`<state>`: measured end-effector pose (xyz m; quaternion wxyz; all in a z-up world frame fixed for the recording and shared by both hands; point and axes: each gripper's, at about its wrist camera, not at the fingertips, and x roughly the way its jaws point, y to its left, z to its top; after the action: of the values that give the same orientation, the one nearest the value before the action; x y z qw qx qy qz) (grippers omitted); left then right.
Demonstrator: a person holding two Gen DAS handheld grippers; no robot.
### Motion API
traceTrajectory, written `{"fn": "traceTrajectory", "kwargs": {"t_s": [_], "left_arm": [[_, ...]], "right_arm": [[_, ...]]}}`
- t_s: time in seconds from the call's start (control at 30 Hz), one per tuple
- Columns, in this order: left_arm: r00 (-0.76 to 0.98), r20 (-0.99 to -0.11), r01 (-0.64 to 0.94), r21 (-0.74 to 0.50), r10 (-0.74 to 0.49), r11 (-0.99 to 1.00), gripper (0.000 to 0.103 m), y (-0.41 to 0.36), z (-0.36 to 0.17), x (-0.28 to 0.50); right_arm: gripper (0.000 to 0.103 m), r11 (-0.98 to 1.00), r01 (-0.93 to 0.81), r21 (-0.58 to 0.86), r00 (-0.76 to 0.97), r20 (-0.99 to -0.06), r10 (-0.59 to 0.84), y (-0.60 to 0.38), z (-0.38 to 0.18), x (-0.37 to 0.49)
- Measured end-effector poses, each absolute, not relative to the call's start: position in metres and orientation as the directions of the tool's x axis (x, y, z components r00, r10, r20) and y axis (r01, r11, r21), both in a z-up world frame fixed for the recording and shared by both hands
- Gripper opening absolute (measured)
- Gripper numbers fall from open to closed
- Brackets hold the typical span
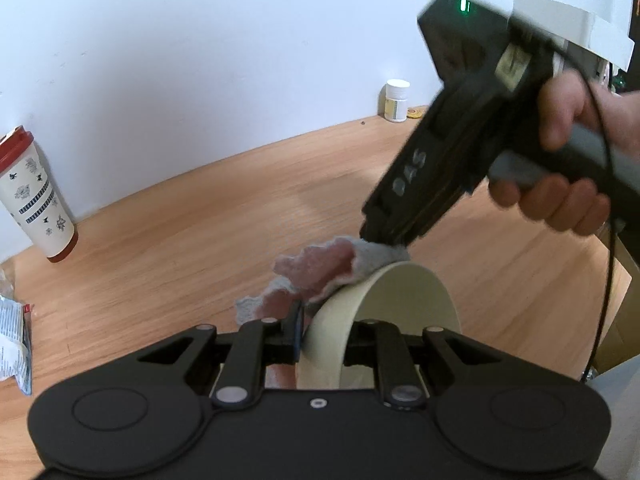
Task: Clean bowl
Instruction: 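Lift the bowl with the left gripper while the right gripper wipes its inside with the cloth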
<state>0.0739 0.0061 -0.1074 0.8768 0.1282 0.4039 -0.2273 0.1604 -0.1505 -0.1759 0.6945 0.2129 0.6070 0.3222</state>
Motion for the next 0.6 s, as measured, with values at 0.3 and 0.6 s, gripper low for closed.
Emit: {"fn": "traceTrajectory", "kwargs": {"t_s": [0.3, 0.6], "left_arm": [[0.578, -0.765, 0.487, 0.045, -0.284, 0.872, 0.015, 0.010, -0.109, 0.076], [0.590, -0.759, 0.467, 0.041, -0.277, 0.883, 0.016, 0.004, -0.105, 0.079]], "right_arm": [[0.011, 0.707, -0.118, 0.698, 0.048, -0.707, 0.706, -0.156, -0.188, 0.157], [0.011, 0.666, -0.188, 0.722, 0.144, -0.650, 0.746, -0.152, -0.143, 0.152]]}}
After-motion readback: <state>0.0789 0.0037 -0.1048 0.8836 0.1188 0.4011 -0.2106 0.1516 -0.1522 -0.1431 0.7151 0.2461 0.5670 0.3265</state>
